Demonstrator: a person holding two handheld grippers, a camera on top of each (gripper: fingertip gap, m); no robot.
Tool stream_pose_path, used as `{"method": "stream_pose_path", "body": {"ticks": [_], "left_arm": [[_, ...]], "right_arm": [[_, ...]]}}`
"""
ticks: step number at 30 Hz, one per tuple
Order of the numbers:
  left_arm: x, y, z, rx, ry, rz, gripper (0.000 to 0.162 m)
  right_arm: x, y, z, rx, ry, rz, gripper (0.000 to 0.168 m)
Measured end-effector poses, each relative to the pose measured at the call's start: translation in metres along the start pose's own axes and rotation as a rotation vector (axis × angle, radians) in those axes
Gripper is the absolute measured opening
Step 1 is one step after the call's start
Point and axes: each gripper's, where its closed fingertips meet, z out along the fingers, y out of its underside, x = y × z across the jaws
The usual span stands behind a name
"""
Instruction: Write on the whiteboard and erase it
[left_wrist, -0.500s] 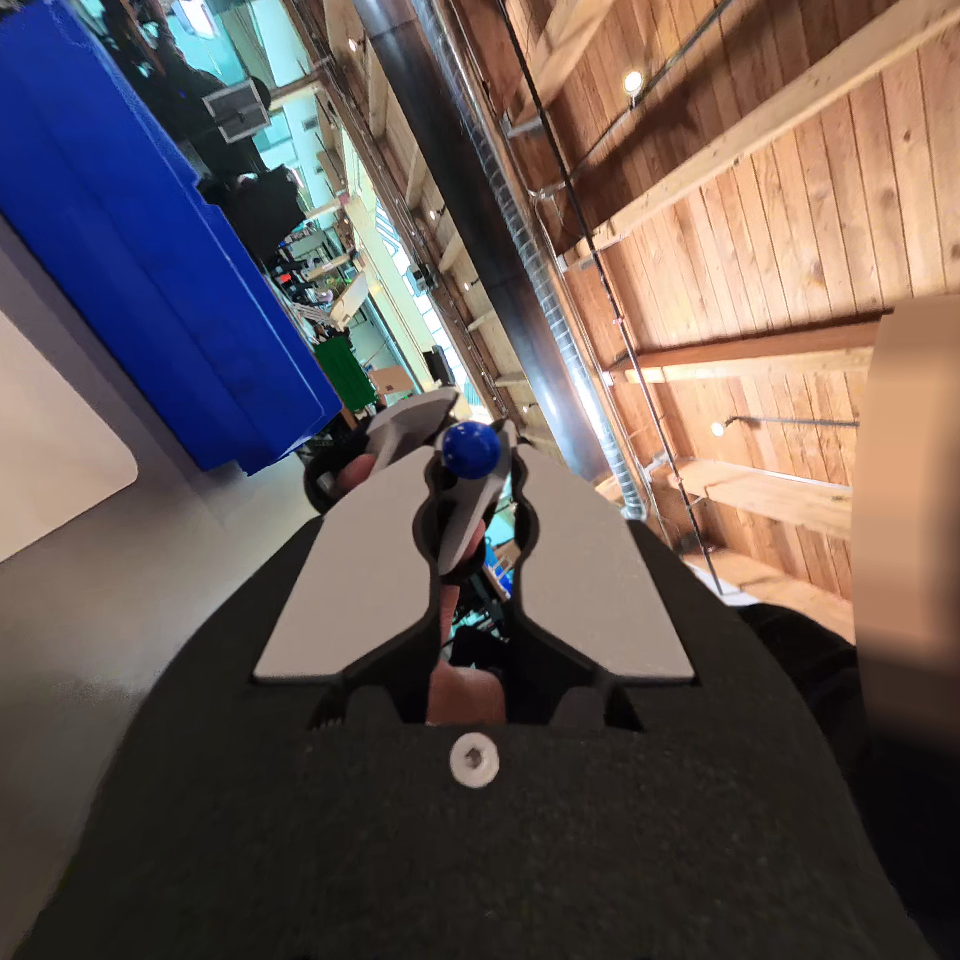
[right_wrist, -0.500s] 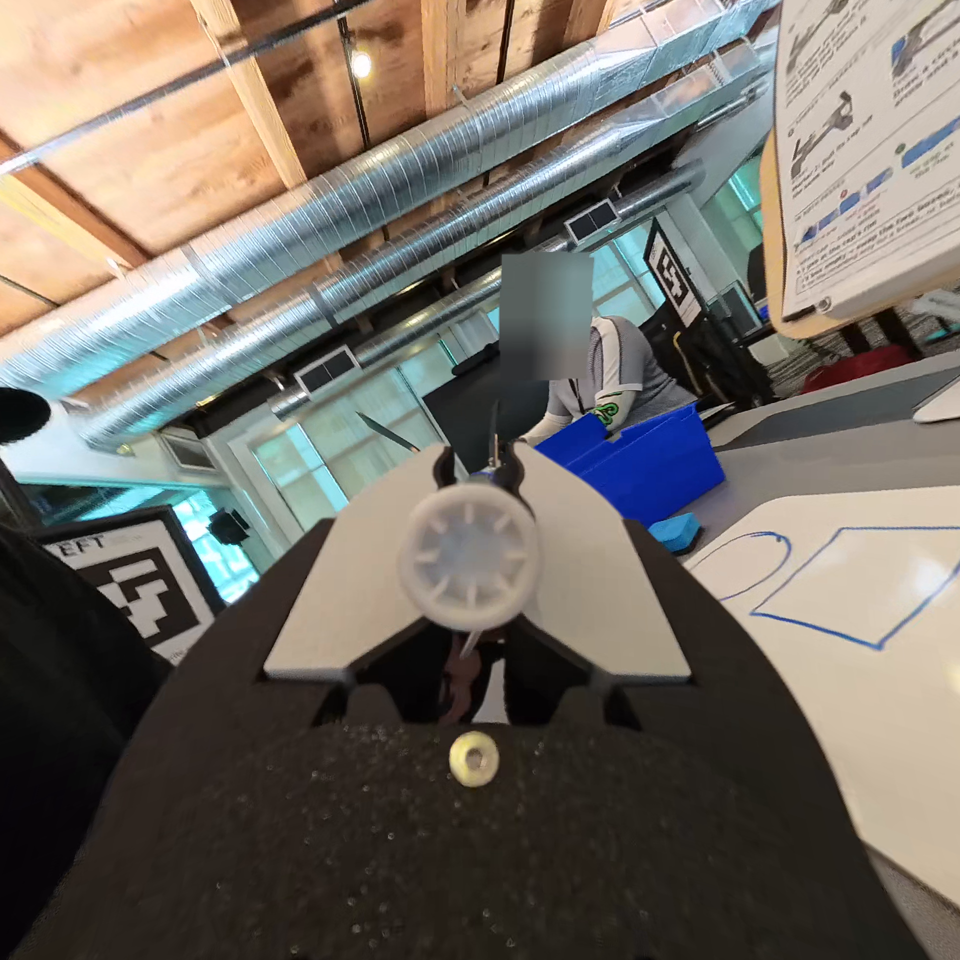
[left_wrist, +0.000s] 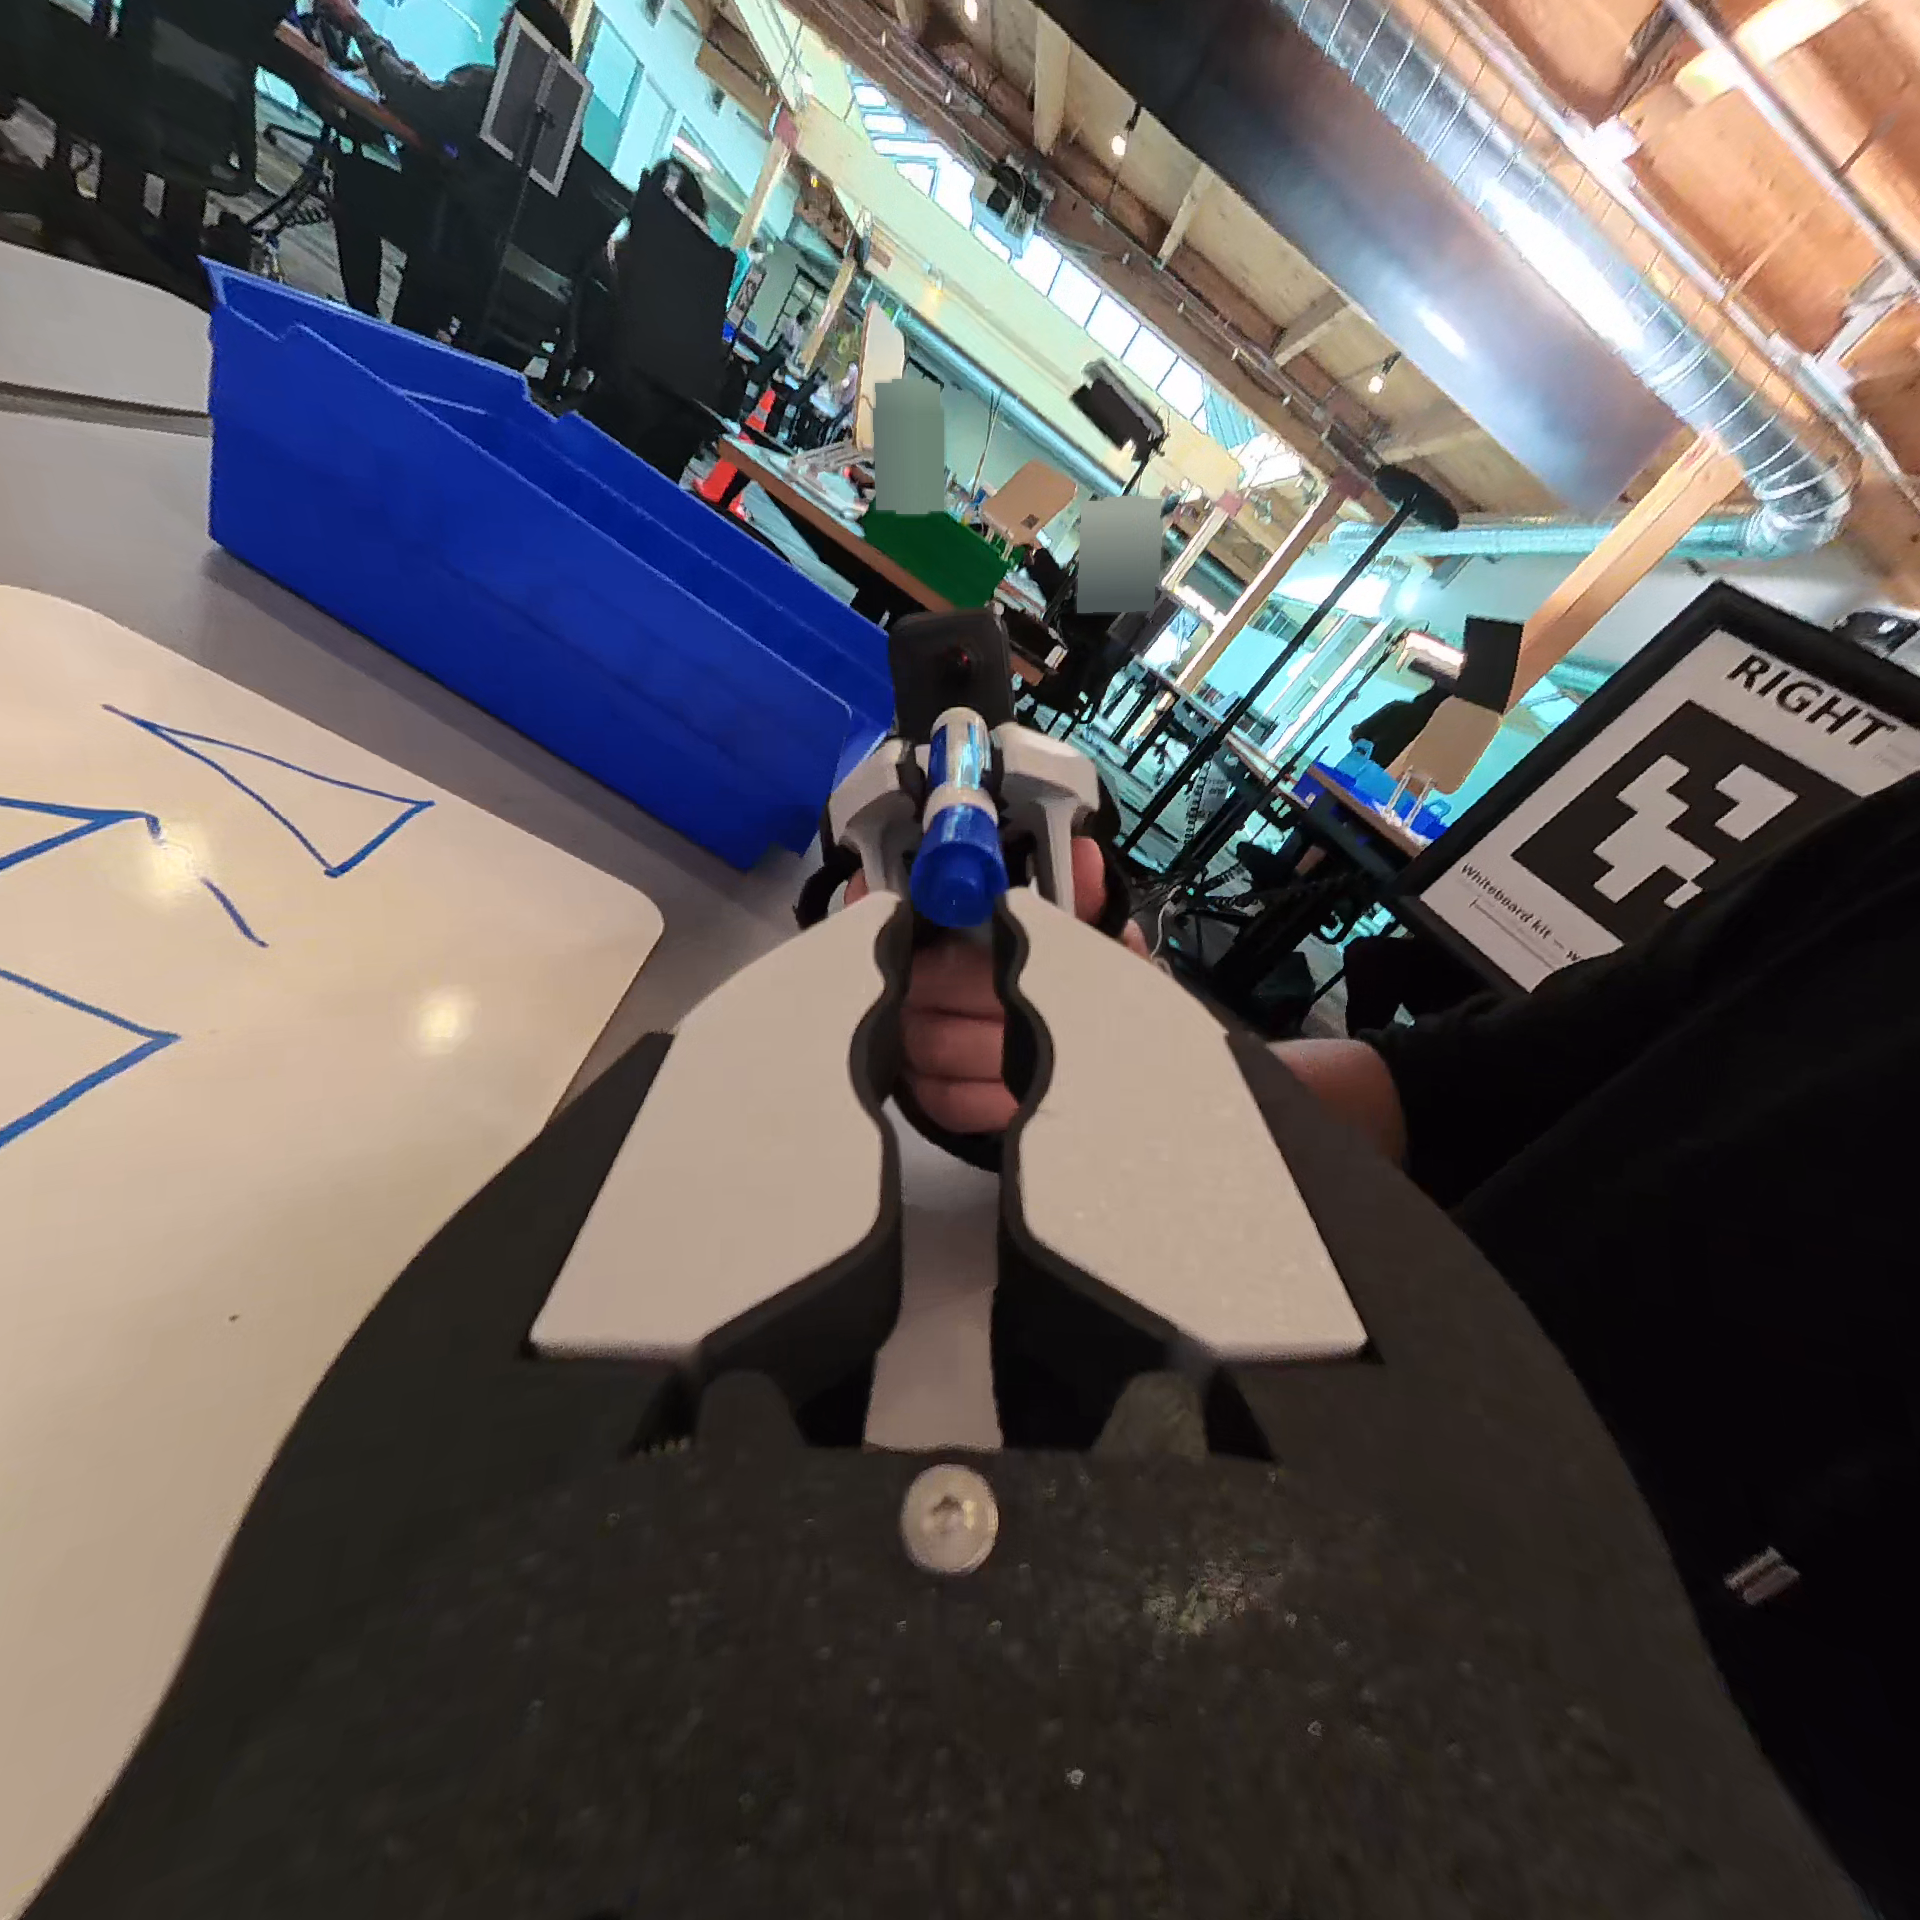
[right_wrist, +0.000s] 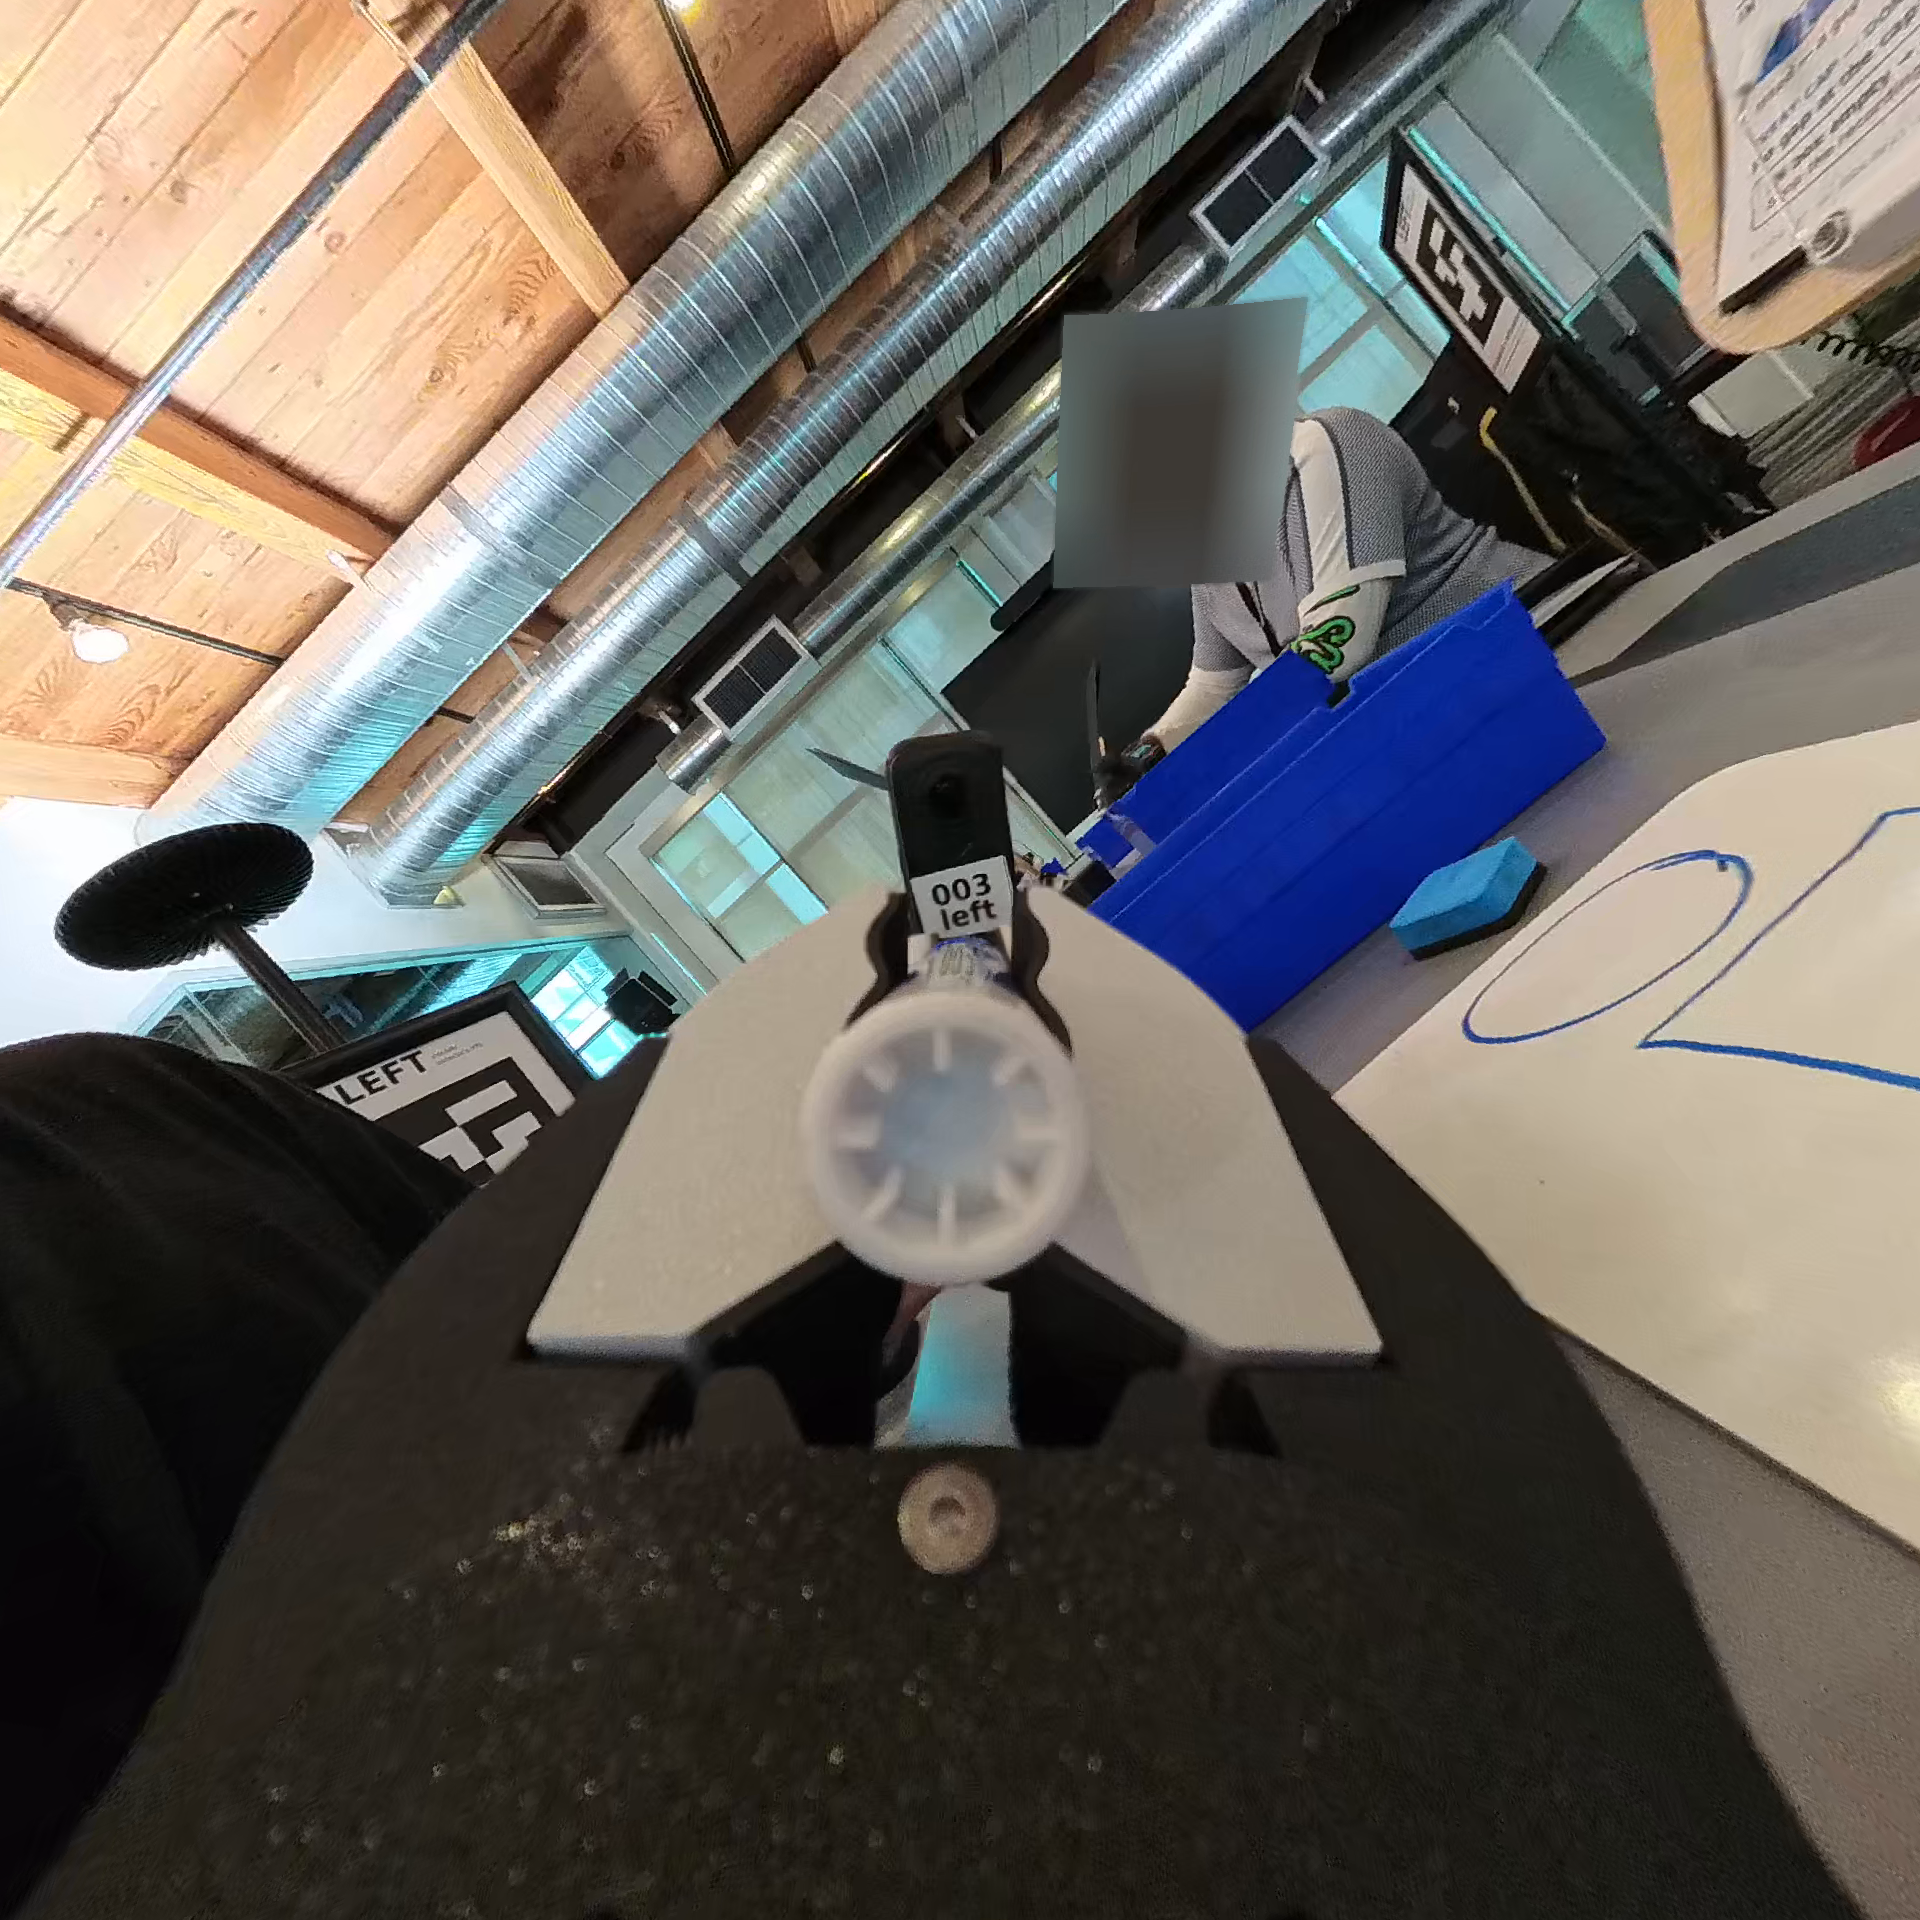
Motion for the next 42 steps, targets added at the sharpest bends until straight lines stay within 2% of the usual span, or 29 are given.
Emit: {"method": "stream_pose_path", "body": {"ticks": [7, 9, 21, 28, 31, 39, 40, 42], "left_arm": [[0.0, 0.006, 0.0, -0.025, -0.005, 0.02, 0.014], [0.0, 0.009, 0.0, -0.035, -0.004, 0.029, 0.009], [-0.004, 0.028, 0.002, -0.114, -0.01, 0.053, 0.008], [-0.012, 0.037, 0.004, -0.121, -0.028, 0.029, 0.007], [-0.014, 0.03, 0.005, -0.069, -0.047, 0.027, 0.007], [-0.014, 0.032, 0.002, -0.104, -0.012, -0.007, 0.008], [-0.015, 0.034, 0.001, -0.116, -0.016, -0.013, 0.01], [-0.021, 0.036, -0.006, -0.147, -0.057, -0.009, 0.04]], "right_arm": [[0.002, 0.008, 0.005, -0.046, 0.006, -0.006, 0.019], [0.003, 0.009, 0.005, -0.059, 0.006, -0.007, 0.019], [0.011, 0.024, -0.004, -0.15, 0.0, 0.092, 0.019], [0.02, 0.034, -0.006, -0.165, 0.054, 0.077, 0.02], [0.021, 0.029, -0.004, -0.12, 0.045, 0.1, 0.019], [0.021, 0.024, 0.003, -0.151, 0.065, 0.056, 0.019], [0.022, 0.023, 0.003, -0.157, 0.078, 0.038, 0.019], [0.025, 0.018, 0.0, -0.15, 0.115, -0.002, 0.019]]}}
